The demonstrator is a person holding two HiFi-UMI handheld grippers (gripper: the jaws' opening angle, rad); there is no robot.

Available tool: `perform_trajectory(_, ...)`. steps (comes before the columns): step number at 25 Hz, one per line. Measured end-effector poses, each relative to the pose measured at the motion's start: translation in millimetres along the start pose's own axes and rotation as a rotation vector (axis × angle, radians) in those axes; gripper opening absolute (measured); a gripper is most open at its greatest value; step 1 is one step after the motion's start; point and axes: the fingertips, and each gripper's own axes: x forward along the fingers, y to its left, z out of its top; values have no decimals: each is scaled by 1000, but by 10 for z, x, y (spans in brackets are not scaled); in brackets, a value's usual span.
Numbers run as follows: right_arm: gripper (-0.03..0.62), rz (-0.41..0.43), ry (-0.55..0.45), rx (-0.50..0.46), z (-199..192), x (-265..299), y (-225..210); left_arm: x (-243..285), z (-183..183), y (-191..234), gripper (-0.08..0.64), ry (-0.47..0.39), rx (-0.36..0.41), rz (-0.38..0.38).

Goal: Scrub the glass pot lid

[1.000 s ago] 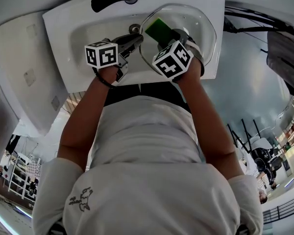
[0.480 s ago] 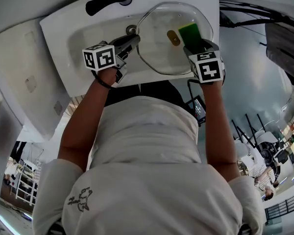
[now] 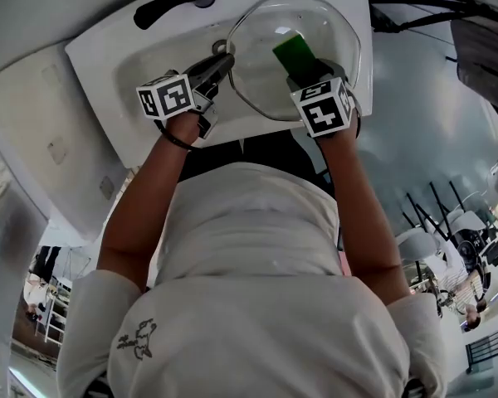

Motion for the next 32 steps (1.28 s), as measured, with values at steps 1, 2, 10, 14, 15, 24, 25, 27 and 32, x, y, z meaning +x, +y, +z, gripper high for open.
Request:
perform_trajectory(1,293,21,-5,-13,36,22,120,5,7,9,57,-2,2,4)
perform_trajectory(2,293,34,-8,-35,73,40,229,13,13,17,57,-4,5,9)
perform_trajectory(10,293,170,-50,-218,232,35,912,18,3,-2,57,-7,-16,-1)
perform_trajectory(14,295,202,-100,-393,294,-87,885,7,17,-11,57,-3,13,5)
perform_trajectory(15,295,197,-116,-457,322,-105,858,6,23,-7,57,-1,18,5)
perform_trajectory(24,293,227,-40,-827,42,5,876,7,38,18,57,1,43,34)
perform_trajectory(25,293,234,-27,-845,-9,-6,870,5,43,23,57,0,45,38)
perform_trajectory(27,292,250,7,-881,-127,-32,845,2,44,27,57,-1,50,43)
perform_trajectory(32,291,290,126,-943,-426,-109,693,4,41,23,57,8,57,39)
